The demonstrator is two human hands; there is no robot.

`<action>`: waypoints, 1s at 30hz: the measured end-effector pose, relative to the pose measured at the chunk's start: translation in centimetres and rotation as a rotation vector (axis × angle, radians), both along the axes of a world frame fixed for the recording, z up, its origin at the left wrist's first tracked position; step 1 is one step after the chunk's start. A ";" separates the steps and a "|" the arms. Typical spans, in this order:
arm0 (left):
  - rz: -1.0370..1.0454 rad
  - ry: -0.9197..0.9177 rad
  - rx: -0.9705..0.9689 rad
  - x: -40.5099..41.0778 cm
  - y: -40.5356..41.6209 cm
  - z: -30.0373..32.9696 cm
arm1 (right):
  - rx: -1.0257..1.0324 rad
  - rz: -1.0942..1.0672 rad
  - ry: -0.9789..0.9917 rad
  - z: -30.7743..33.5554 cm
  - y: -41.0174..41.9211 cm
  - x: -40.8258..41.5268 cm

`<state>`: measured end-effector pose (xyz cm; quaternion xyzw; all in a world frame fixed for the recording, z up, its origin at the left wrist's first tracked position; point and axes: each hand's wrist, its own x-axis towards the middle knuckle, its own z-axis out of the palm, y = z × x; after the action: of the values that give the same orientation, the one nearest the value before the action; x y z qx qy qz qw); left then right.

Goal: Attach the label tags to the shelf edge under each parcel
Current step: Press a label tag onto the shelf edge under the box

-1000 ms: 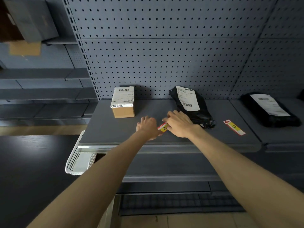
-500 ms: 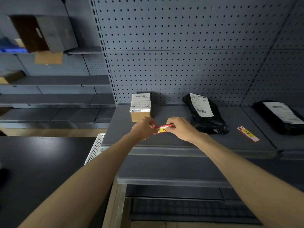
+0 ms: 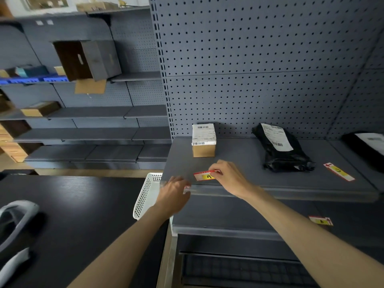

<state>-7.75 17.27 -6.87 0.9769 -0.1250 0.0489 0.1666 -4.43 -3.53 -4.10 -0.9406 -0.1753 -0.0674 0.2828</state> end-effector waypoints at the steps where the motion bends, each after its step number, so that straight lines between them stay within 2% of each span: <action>1: -0.015 -0.016 0.023 -0.2 0.1 -0.5 | -0.008 -0.005 0.008 -0.2 0.2 0.0; 5: -0.053 -0.076 0.060 -0.3 0.3 -1.7 | -0.042 -0.019 0.016 -1.2 0.7 0.0; 11: -0.056 -0.148 0.017 -0.4 0.5 -2.3 | -0.073 -0.011 0.006 -1.7 1.7 0.0; 17: -0.058 -0.192 -0.037 -0.6 0.8 -2.7 | -0.208 0.026 0.037 -1.7 2.8 -0.3; 24: -0.054 -0.179 -0.046 -0.2 0.9 -2.7 | -0.414 0.006 0.015 -1.7 3.9 -1.1; 30: -0.046 -0.140 -0.051 0.2 0.7 -2.5 | -0.465 -0.026 0.069 -1.3 3.4 -2.1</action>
<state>-7.57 18.01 -9.33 0.9633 -0.1576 0.1162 0.1835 -6.48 -0.14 -5.40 -0.9844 -0.1641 0.0032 0.0631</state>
